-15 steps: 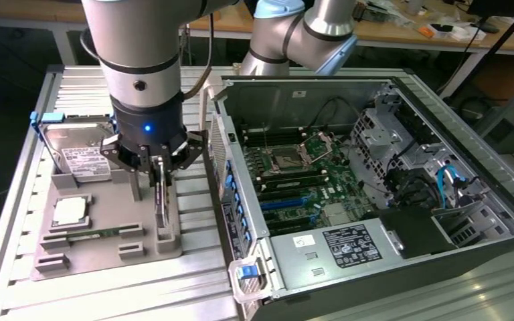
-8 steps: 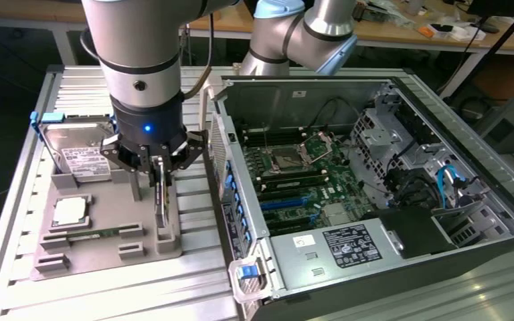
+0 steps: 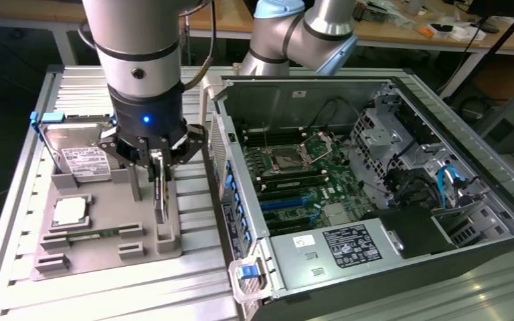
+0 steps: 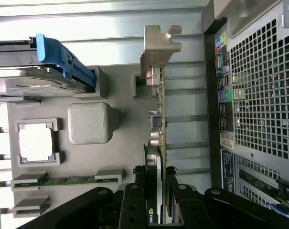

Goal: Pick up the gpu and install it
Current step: 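Pick up the gpu and move the gpu toward the slot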

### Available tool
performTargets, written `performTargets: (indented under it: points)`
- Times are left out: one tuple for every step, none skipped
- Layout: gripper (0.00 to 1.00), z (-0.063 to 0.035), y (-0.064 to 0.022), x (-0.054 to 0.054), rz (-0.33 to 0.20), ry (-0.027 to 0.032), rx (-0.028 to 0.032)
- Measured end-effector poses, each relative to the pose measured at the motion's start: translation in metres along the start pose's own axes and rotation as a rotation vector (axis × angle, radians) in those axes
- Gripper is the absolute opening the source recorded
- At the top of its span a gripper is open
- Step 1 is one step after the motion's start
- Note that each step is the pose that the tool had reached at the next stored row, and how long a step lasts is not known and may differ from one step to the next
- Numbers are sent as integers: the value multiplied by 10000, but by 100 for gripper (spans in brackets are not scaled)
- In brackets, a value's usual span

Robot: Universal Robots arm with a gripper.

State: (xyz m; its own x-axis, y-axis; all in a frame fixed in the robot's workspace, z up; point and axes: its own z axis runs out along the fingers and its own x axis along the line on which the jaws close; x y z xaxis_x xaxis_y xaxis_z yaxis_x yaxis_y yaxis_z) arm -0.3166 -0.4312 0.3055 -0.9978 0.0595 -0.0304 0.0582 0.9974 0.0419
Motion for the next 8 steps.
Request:
performTargets:
  points:
    - [27,-48,2,-1,0,0,0]
    - [27,-93,4,-3,1,1,1]
    - [27,-143,6,-4,0,0,0]
    - [27,-184,8,-6,0,0,0]
    - [27,-249,10,-7,0,1,0]
    - [27,-287,12,-9,0,0,0]
    - [27,-333,14,-10,0,0,0]
    - [27,-376,16,-12,0,1,1]
